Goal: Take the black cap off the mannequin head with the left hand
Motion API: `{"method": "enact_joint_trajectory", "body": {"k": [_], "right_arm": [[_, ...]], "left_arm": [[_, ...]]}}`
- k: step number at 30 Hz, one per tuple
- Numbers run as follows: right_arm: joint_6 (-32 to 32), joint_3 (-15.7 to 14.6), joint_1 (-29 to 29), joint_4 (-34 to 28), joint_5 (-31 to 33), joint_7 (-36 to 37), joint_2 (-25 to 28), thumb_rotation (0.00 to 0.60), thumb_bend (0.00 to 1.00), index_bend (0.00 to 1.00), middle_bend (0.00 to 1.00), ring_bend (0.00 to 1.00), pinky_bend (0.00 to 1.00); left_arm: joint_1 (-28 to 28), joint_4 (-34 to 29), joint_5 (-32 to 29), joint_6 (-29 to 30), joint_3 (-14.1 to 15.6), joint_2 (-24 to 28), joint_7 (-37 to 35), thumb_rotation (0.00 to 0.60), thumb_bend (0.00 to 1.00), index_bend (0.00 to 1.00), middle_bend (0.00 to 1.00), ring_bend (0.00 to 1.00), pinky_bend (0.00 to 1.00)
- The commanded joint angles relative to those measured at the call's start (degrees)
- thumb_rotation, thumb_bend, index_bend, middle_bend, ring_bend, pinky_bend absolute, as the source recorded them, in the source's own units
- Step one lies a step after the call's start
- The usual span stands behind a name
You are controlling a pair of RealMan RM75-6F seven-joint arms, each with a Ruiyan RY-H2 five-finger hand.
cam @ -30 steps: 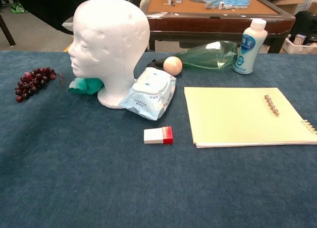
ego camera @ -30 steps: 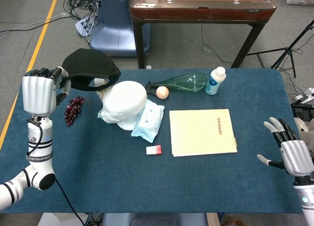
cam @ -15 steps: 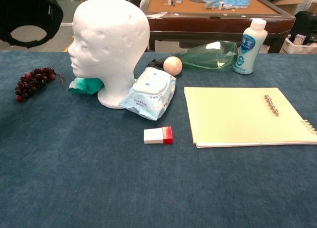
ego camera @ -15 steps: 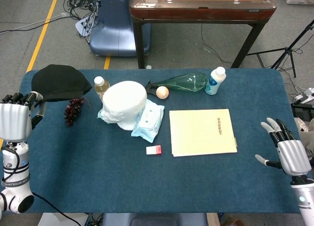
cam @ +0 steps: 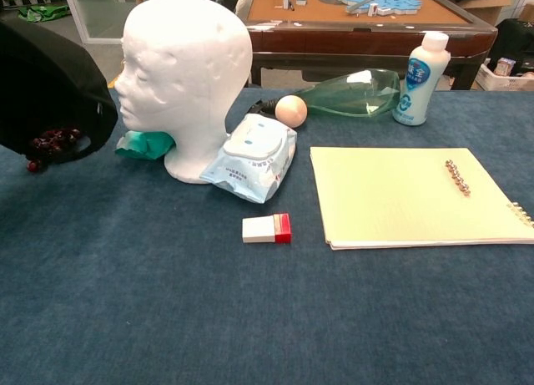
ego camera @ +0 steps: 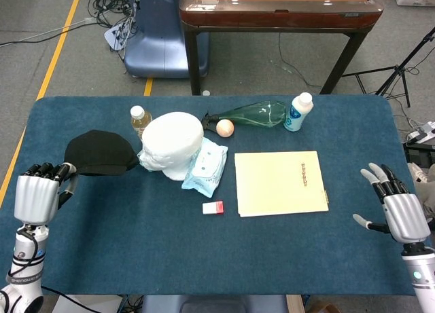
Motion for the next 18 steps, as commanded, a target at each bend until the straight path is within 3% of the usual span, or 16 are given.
{"method": "enact_joint_trajectory", "body": {"k": [1, 6, 11, 15, 18], "right_arm": [[0.03, -0.01, -0.02, 0.0, 0.01, 0.11, 0.03, 0.6, 0.0, 0.11, 0.09, 0.02, 0.19], [-0.18, -0.03, 0.05, 0.0, 0.08, 0.01, 0.06, 0.6, 0.0, 0.11, 0.09, 0.02, 0.19], [-0.45, -0.02, 0.13, -0.14, 0.28, -0.37, 0.05, 0.6, 0.0, 0.11, 0.09, 0.02, 0.19], [-0.48, -0.02, 0.13, -0.22, 0.34, -0.48, 0.05, 0.6, 0.0, 0.11, 0.09, 0.02, 0.19], [-0.57, -0.02, 0.16, -0.24, 0.4, -0.62, 0.05, 0.6, 0.0, 0.11, 0.09, 0.02, 0.19]], "left_arm": [[1.27, 4.23, 1.05, 0.26, 1.66, -2.64, -2.05, 0.6, 0.6, 0.62, 0.78, 0.65, 0.72], [2.93, 11.83, 1.18, -0.32, 3.43, -5.69, -3.46, 0.6, 0.6, 0.62, 0.78, 0.65, 0.72], [4.99, 11.86, 1.27, -0.92, 5.22, -6.13, -2.94, 0.6, 0.6, 0.62, 0.78, 0.65, 0.72], [6.65, 3.84, 0.51, -5.1, 7.86, -2.21, 1.3, 0.6, 0.6, 0.6, 0.75, 0.62, 0.72], [7.83, -7.03, -3.46, -10.92, 9.4, 2.96, 6.98, 0.6, 0.59, 0.53, 0.71, 0.59, 0.72]]}}
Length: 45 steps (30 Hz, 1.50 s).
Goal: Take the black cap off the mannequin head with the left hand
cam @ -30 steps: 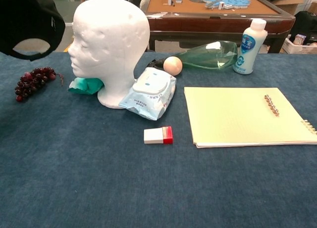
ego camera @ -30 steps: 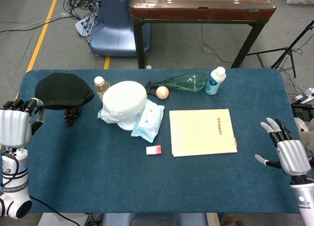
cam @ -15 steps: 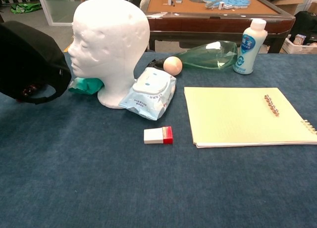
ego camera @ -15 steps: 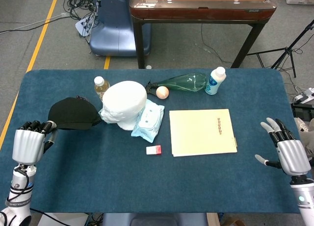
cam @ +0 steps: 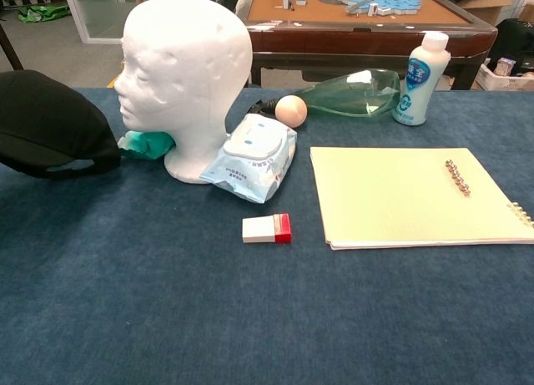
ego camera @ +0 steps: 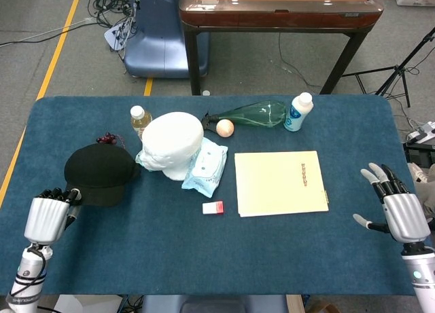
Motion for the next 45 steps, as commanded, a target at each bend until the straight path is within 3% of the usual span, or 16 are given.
{"method": "enact_joint_trajectory", "body": {"k": [1, 5, 11, 13, 18, 24, 28, 32, 34, 38, 42, 45], "right_arm": [[-0.09, -0.02, 0.03, -0.02, 0.02, -0.12, -0.01, 0.6, 0.0, 0.11, 0.09, 0.02, 0.19], [-0.21, -0.04, 0.09, -0.08, 0.05, -0.32, -0.06, 0.6, 0.0, 0.11, 0.09, 0.02, 0.19], [-0.4, -0.01, 0.14, -0.1, 0.24, -0.58, -0.06, 0.6, 0.0, 0.11, 0.09, 0.02, 0.19], [-0.45, -0.02, 0.16, -0.11, 0.24, -0.68, -0.06, 0.6, 0.0, 0.11, 0.09, 0.02, 0.19], [-0.29, -0.34, -0.04, 0.61, -0.01, -0.51, -0.4, 0.6, 0.0, 0.11, 0.09, 0.02, 0.19], [-0.55, -0.27, 0.1, 0.37, 0.14, -0.8, -0.31, 0.6, 0.0, 0.11, 0.09, 0.02, 0.19], [-0.58, -0.37, 0.09, 0.43, 0.05, -1.03, -0.42, 0.6, 0.0, 0.11, 0.09, 0.02, 0.19], [-0.26, -0.32, -0.04, 0.25, 0.06, -1.23, -0.45, 0.6, 0.0, 0.11, 0.09, 0.02, 0.19], [-0.38, -0.26, -0.04, 0.15, 0.29, -1.62, -0.52, 0.6, 0.0, 0.11, 0.09, 0.02, 0.19], [-1.1, -0.13, 0.14, -0.11, 1.02, -2.95, -0.72, 0.6, 0.0, 0.11, 0.09, 0.02, 0.19], [-0.98, -0.19, 0.02, -0.42, 1.1, -4.1, -0.98, 0.6, 0.0, 0.11, 0.09, 0.02, 0.19], [-1.05, -0.11, -0.02, -0.6, 1.41, -4.71, -1.04, 0.6, 0.0, 0.11, 0.09, 0.02, 0.19]], "left_arm": [[2.22, -15.95, -5.38, -8.75, 3.1, 7.91, 9.06, 0.6, 0.56, 0.48, 0.69, 0.57, 0.72], [2.64, -26.12, -9.44, -12.9, 3.92, 12.86, 17.79, 0.6, 0.4, 0.33, 0.59, 0.51, 0.72], [3.46, -33.51, -13.42, -14.66, 4.55, 15.86, 27.29, 0.6, 0.1, 0.04, 0.45, 0.45, 0.69], [3.95, -35.79, -15.09, -14.54, 4.69, 16.4, 30.89, 0.6, 0.06, 0.0, 0.4, 0.43, 0.67], [4.85, -40.47, -17.86, -14.24, 4.89, 17.86, 34.73, 0.6, 0.0, 0.0, 0.36, 0.42, 0.66], [6.03, -43.71, -19.73, -12.4, 5.05, 19.34, 38.22, 0.6, 0.0, 0.0, 0.35, 0.42, 0.66], [7.6, -41.07, -16.09, -7.82, 4.42, 17.55, 37.05, 0.6, 0.0, 0.02, 0.36, 0.42, 0.66], [8.77, -36.8, -12.38, -5.72, 3.48, 15.92, 27.4, 0.6, 0.06, 0.21, 0.4, 0.43, 0.66], [9.13, -34.35, -11.33, -5.32, 3.15, 15.25, 23.21, 0.6, 0.18, 0.29, 0.43, 0.43, 0.66], [9.57, -28.63, -10.64, -5.06, 1.68, 13.89, 13.21, 0.6, 0.32, 0.36, 0.46, 0.43, 0.66], [10.08, -23.19, -10.71, -4.85, 0.26, 12.57, 5.08, 0.6, 0.34, 0.39, 0.48, 0.44, 0.66], [9.75, -21.69, -10.84, -6.15, -0.15, 13.0, 3.11, 0.6, 0.34, 0.4, 0.49, 0.44, 0.66]]}}
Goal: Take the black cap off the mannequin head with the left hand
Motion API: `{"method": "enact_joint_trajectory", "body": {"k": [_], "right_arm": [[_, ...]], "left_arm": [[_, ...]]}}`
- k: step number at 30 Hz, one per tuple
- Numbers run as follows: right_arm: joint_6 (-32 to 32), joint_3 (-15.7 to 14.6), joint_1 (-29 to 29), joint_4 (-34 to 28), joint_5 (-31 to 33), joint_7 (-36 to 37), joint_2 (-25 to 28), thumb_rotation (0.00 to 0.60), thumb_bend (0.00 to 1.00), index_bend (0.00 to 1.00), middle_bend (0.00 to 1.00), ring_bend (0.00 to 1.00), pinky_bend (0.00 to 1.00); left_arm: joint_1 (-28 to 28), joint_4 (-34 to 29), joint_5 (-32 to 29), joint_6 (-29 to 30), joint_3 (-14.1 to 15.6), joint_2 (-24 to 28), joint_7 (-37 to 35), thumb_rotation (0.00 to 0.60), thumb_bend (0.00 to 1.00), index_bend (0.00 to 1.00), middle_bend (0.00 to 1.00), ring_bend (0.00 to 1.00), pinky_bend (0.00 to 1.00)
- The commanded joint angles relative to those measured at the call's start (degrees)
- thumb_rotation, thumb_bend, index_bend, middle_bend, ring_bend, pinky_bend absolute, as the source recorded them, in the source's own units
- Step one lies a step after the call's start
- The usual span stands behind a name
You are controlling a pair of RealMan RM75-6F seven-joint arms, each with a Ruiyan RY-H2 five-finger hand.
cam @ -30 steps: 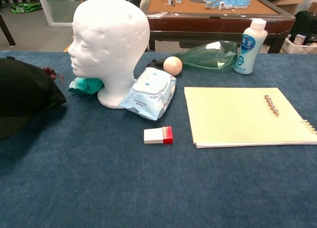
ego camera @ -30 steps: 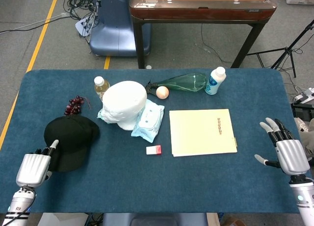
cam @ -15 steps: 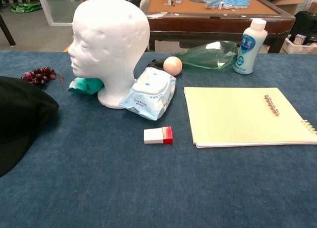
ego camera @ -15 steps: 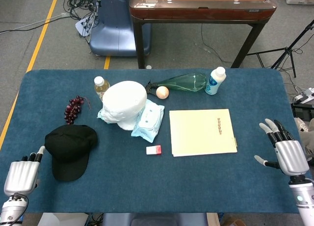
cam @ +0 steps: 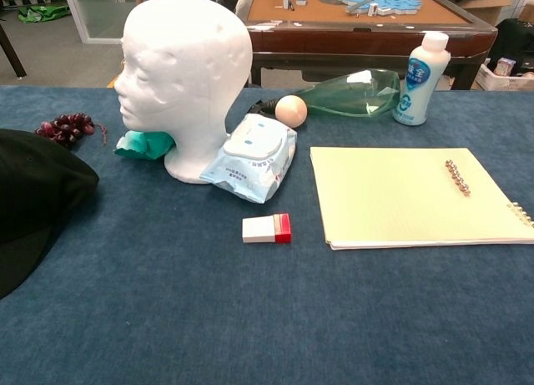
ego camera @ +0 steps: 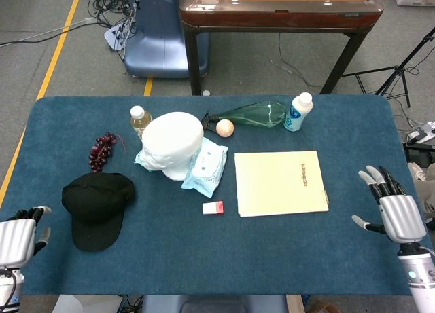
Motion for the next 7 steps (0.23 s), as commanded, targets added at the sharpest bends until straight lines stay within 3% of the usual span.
{"method": "enact_joint_trajectory", "body": {"k": [1, 7], "right_arm": [[-0.23, 0.09, 0.01, -0.17, 0.36, -0.38, -0.01, 0.6, 0.0, 0.11, 0.09, 0.02, 0.19], [-2.41, 0.64, 0.68, 0.19, 2.32, -0.26, 0.28, 0.6, 0.0, 0.11, 0.1, 0.02, 0.19]], "left_arm": [[0.18, 3.47, 0.51, -0.69, -1.51, -0.64, -4.04, 0.6, 0.34, 0.4, 0.5, 0.44, 0.66], [0.55, 3.85, -0.77, -2.02, -2.05, -0.41, -5.53, 0.6, 0.34, 0.4, 0.5, 0.44, 0.66]]}}
